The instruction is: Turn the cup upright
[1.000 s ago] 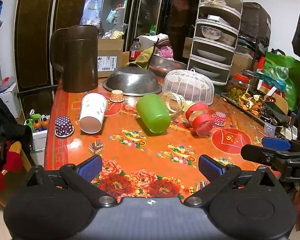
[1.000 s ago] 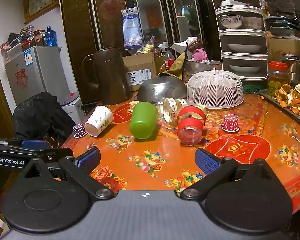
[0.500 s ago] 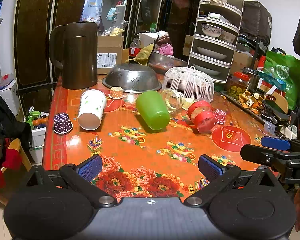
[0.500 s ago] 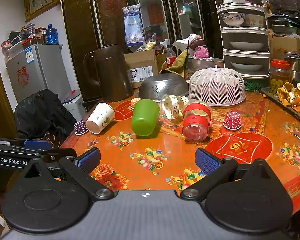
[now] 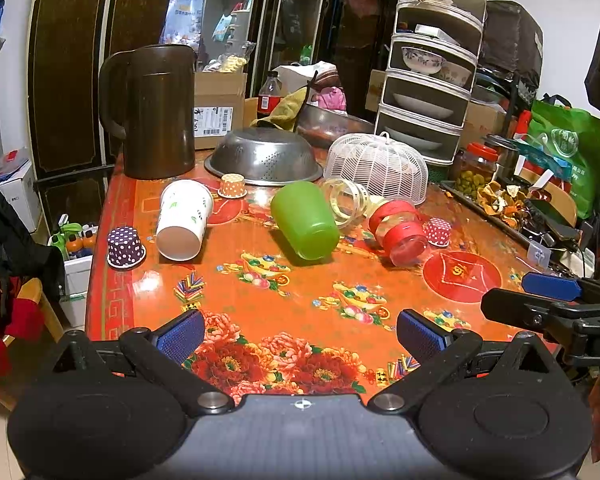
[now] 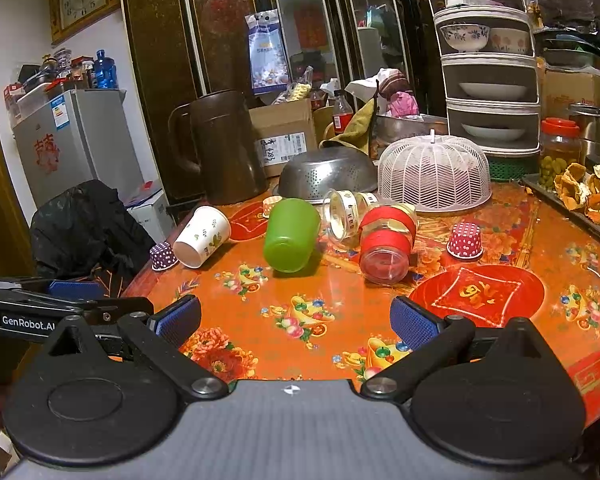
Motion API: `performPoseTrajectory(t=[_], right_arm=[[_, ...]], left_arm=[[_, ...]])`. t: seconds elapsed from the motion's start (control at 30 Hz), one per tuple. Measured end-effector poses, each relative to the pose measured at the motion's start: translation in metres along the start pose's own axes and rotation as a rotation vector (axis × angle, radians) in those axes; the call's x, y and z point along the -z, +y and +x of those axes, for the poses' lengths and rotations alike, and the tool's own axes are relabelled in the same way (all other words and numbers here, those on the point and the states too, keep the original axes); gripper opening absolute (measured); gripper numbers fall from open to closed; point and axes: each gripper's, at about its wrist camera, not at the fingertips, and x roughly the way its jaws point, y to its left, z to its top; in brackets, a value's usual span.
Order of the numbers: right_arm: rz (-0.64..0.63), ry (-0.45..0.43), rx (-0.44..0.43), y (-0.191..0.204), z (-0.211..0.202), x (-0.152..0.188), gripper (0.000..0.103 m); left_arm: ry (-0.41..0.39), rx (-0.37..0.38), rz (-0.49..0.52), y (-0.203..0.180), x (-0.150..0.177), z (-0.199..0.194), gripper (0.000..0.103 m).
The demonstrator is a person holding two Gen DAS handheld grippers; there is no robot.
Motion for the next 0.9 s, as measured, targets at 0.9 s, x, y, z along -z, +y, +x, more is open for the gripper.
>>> performPoseTrajectory(t=[0.9], right_arm=[[0.005,0.004,-0.003,-0.0011,0.0002,0.0034,0.102]], left_arm=[[0.003,0.000,0.001,-0.0033,0.0014,0.0001,0.103]])
